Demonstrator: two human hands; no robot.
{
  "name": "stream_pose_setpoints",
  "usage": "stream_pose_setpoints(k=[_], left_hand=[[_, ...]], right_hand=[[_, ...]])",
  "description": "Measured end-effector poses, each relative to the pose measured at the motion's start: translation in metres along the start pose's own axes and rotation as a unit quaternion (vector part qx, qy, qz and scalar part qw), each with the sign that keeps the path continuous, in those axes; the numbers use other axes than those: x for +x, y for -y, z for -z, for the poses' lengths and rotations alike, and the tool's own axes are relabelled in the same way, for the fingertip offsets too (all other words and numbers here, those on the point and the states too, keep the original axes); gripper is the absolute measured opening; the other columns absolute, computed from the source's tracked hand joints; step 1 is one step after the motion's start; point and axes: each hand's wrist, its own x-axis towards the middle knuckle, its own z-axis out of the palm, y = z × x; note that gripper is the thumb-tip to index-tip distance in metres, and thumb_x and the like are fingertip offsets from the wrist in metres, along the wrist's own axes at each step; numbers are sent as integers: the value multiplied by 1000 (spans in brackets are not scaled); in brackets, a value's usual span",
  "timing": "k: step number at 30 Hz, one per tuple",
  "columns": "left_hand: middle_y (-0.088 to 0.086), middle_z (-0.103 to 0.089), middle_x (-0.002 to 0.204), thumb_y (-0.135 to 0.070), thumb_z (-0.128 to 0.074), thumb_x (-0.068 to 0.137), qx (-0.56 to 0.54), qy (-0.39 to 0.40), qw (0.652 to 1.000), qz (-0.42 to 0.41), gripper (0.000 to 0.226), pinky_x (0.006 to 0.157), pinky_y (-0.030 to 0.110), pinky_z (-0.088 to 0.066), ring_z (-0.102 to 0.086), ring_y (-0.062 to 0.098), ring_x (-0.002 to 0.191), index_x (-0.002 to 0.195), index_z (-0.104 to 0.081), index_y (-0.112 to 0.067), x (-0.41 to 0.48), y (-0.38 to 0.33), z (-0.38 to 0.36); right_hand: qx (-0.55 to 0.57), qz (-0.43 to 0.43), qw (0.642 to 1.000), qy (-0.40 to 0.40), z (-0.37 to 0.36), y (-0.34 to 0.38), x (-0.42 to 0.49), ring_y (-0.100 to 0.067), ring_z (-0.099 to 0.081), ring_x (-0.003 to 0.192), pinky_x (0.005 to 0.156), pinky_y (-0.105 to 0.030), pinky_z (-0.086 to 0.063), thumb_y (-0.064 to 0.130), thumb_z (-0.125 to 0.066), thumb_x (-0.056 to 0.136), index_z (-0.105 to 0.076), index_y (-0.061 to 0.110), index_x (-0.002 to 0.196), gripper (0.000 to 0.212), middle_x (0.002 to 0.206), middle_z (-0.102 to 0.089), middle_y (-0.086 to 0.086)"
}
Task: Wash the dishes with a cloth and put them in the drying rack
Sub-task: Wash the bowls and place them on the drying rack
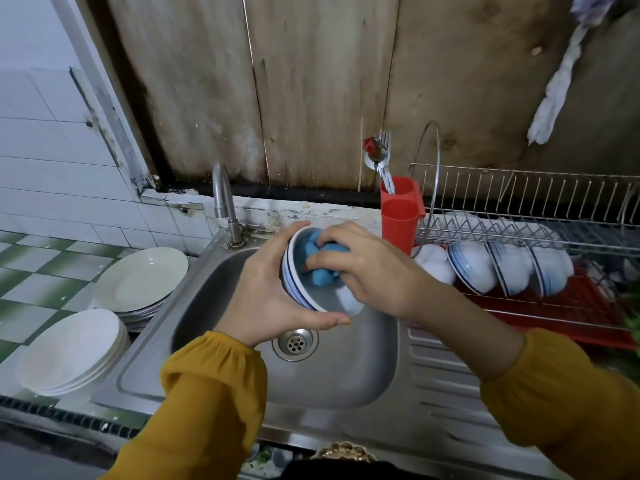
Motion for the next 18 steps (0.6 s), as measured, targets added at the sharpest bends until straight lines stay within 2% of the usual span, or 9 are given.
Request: stream_pose_setpoints(k=[1, 3, 5, 7, 9, 11, 13, 16, 18], left_hand=[[-6, -58, 130, -51, -90, 44, 7, -6, 1000, -10, 111, 102, 32, -48, -56, 9, 121, 139, -47, -14, 1, 1, 1], [-3, -58, 130, -53, -89, 45, 22, -25, 999, -24, 111, 102, 37, -49, -55, 11, 122, 139, -47, -13, 0, 5, 2], [1, -58, 129, -52, -90, 45, 12, -37, 999, -22, 111, 100, 43, -50, -56, 16, 121, 138, -47, -12, -3, 8, 2], [2, -58, 129, -52, -90, 44, 6, -40, 999, -21, 111, 100, 44, -50, -56, 18, 121, 138, -47, -11, -5, 9, 0], [0, -59, 129, -53, -90, 43, 12, -36, 999, -18, 111, 102, 42, -49, -56, 16, 121, 137, -48, -14, -7, 9, -4], [-7, -63, 124, -53, -91, 41, -35, -33, 999, 20, 107, 100, 36, -50, -59, 12, 118, 135, -50, -20, -10, 6, -8], [-14, -65, 120, -55, -91, 40, -76, -18, 996, 48, 103, 96, 26, -50, -61, 7, 115, 131, -51, -26, -11, 3, -10], [-19, -63, 121, -44, -92, 42, -75, 0, 996, 46, 100, 92, 15, -47, -60, 3, 115, 131, -51, -25, -10, 3, -2], [-13, -64, 121, -42, -92, 45, -51, -11, 998, 29, 99, 95, 20, -49, -59, 7, 117, 133, -51, -20, -10, 5, 4]], right_hand=[[3, -1, 1000, 3, -3, 2, -2, -32, -59, 101, 79, -47, -54, 3, -45, 79, -69, 13, 109, 41, 110, -62, -12], [142, -59, 986, 60, 0, 3, -3, -21, -60, 106, 89, -40, -52, -5, -51, 81, -65, 17, 115, 43, 113, -63, -3], [370, -118, 913, 125, 8, 7, -4, -5, -59, 109, 93, -24, -49, -13, -58, 83, -62, 20, 113, 45, 110, -63, 8], [462, -118, 871, 121, 9, 4, -5, -1, -60, 105, 91, -20, -47, -17, -61, 82, -60, 21, 108, 46, 105, -62, 9], [396, -77, 906, 126, 7, -4, -5, -5, -60, 98, 84, -23, -49, -18, -62, 75, -64, 18, 101, 45, 100, -63, 6], [150, 43, 984, 85, 2, -11, -1, -15, -57, 96, 76, -38, -52, -12, -59, 70, -67, 13, 96, 37, 101, -63, -2], [-48, 146, 988, 9, -4, -17, 2, -27, -55, 101, 67, -45, -54, -2, -55, 77, -66, 12, 99, 28, 108, -62, -12], [-64, 183, 981, -16, -7, -18, 1, -32, -54, 107, 68, -43, -56, 6, -52, 87, -66, 14, 107, 25, 115, -63, -16], [-18, 138, 990, 13, -7, -14, 2, -27, -57, 102, 76, -38, -54, 5, -55, 82, -70, 14, 107, 30, 112, -65, -12]])
